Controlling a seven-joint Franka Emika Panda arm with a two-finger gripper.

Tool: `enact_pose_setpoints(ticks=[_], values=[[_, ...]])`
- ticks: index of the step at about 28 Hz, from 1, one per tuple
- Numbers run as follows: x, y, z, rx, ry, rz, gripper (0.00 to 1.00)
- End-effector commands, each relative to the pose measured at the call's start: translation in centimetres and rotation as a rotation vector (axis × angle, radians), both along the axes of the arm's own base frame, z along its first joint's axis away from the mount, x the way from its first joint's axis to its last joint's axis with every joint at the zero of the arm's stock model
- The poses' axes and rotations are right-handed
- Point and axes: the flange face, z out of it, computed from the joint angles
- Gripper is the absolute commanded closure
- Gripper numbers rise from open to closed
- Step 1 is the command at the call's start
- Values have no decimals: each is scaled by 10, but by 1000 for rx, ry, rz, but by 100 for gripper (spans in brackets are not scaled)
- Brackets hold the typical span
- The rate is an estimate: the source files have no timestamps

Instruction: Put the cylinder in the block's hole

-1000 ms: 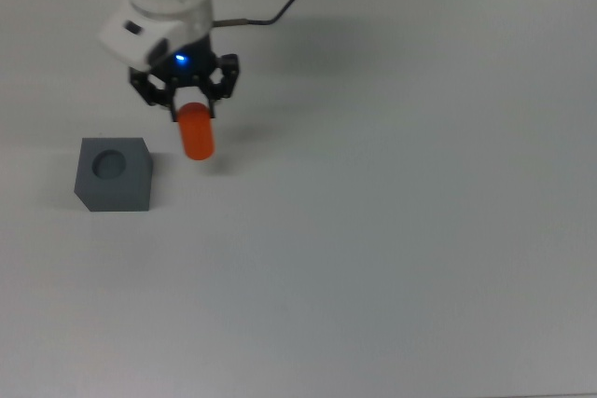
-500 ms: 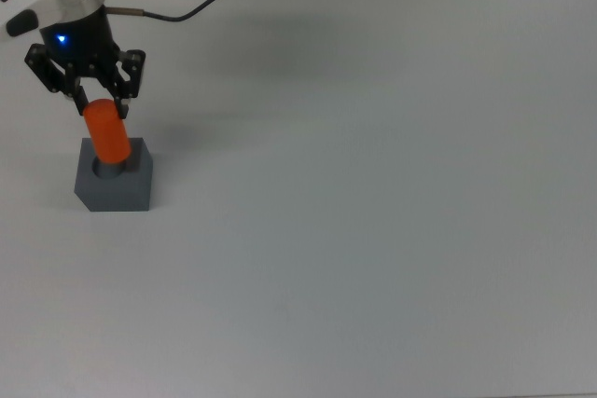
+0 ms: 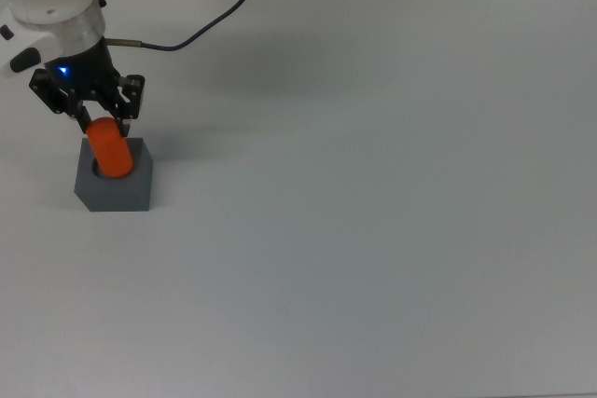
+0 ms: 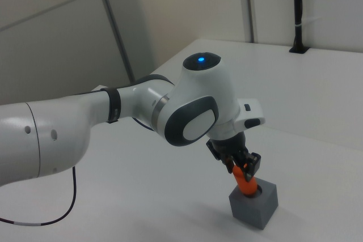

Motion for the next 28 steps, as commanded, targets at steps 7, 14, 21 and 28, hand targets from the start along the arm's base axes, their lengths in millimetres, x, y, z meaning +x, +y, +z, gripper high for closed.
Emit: enact_pose_setpoints(ticks=[7, 14, 21, 28], values=[[2, -13, -10, -2, 11, -26, 78], [1, -20, -10, -3, 13, -38, 49], [-1, -20, 3, -6, 2, -41, 0], [-11, -7, 71, 6, 40, -17, 0]])
